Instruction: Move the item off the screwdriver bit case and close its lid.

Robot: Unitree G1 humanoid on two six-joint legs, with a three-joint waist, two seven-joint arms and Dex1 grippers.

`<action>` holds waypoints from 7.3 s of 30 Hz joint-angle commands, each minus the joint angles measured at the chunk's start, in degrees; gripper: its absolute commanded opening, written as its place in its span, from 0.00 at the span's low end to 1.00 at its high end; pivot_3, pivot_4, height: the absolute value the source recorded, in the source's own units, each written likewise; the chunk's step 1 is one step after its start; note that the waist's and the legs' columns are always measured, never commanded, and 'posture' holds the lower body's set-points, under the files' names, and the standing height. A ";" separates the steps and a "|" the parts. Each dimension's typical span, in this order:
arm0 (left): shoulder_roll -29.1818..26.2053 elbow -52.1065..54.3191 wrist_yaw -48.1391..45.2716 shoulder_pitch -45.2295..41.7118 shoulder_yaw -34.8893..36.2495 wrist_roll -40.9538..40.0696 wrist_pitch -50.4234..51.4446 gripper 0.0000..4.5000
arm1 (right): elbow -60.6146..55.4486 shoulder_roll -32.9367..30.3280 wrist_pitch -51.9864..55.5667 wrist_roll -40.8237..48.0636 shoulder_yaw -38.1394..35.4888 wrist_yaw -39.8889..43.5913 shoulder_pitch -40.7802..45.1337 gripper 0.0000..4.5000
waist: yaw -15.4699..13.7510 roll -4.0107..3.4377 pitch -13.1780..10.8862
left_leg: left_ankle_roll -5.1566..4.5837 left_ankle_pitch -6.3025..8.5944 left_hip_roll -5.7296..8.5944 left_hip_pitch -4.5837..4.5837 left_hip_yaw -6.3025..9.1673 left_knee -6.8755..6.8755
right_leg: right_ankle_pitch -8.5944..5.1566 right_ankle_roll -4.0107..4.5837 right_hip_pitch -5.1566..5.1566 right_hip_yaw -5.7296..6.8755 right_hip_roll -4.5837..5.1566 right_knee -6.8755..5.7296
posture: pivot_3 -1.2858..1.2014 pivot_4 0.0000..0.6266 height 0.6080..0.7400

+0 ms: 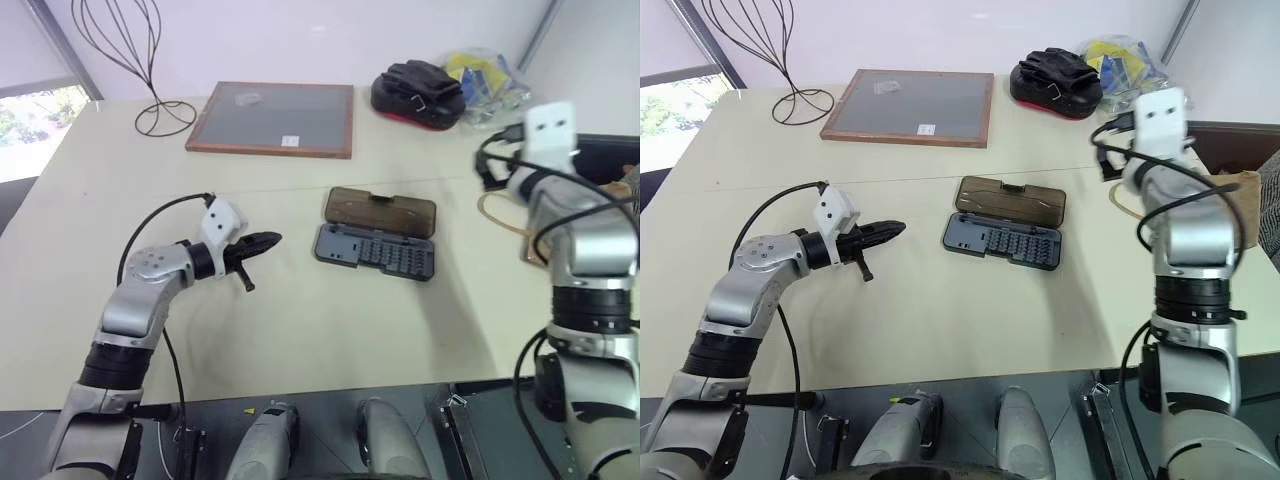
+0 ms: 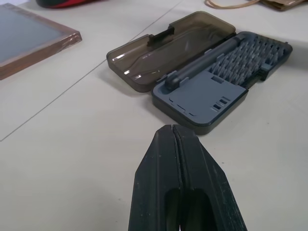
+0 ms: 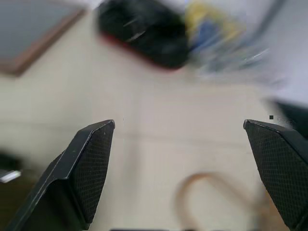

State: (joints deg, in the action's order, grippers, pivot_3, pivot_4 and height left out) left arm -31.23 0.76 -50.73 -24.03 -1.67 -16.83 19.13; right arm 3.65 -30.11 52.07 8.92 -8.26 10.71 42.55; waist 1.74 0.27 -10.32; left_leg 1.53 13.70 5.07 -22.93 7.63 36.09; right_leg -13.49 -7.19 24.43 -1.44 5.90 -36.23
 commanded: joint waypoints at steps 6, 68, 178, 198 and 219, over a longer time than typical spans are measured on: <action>-1.75 4.32 1.57 1.51 2.25 -0.32 -0.09 0.00 | 2.12 6.64 1.87 0.74 1.12 -0.55 -1.25 0.99 | -0.60 0.00 0.00 | 0.01 0.00 0.00 0.00 0.00 -0.03 | 0.01 0.00 0.05 -0.01 0.00 -0.01 | 0.52 0.24 0.95; -0.59 3.19 5.40 1.88 1.17 1.60 -2.26 0.00 | -7.69 13.77 19.14 0.17 0.87 -5.28 -5.63 0.02 | -0.66 0.00 0.04 | 0.03 -0.02 -0.01 0.07 0.00 -0.06 | 0.03 0.01 0.03 0.00 -0.02 -0.03 | 0.52 0.24 0.95; 2.00 0.21 4.93 -0.31 -0.22 3.43 -4.58 0.00 | -19.46 30.03 40.43 -6.03 5.03 -14.58 -2.26 0.01 | -0.47 -0.03 0.04 | 0.06 -0.03 0.01 0.00 0.04 -0.12 | 0.04 0.02 0.17 0.01 -0.02 -0.06 | 0.52 0.24 0.95; 1.91 2.74 2.60 -1.02 0.29 -0.15 -1.43 0.00 | -23.25 22.95 33.04 -2.67 4.24 -7.24 -0.39 0.98 | -0.56 -0.04 0.03 | 0.06 -0.03 0.01 -0.01 0.04 -0.11 | 0.04 0.02 0.17 0.01 -0.01 -0.06 | 0.52 0.24 0.95; -6.25 11.25 -15.20 2.18 -7.64 -10.49 11.50 0.00 | -5.10 -2.81 -5.35 1.74 17.14 30.68 5.01 0.98 | -0.54 -0.05 -0.05 | 0.05 -0.03 0.00 -0.03 -0.03 -0.08 | 0.03 0.02 0.11 0.03 -0.03 0.00 | 0.52 0.24 0.95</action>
State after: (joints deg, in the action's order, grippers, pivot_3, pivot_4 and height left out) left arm -36.94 12.60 -64.87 -22.06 -8.73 -28.27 32.10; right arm -1.38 -31.03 50.47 11.22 7.50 36.53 44.88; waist 1.20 0.21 -10.37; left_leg 1.58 13.67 5.06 -22.96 7.58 36.01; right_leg -13.46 -7.17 24.54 -1.41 5.87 -36.21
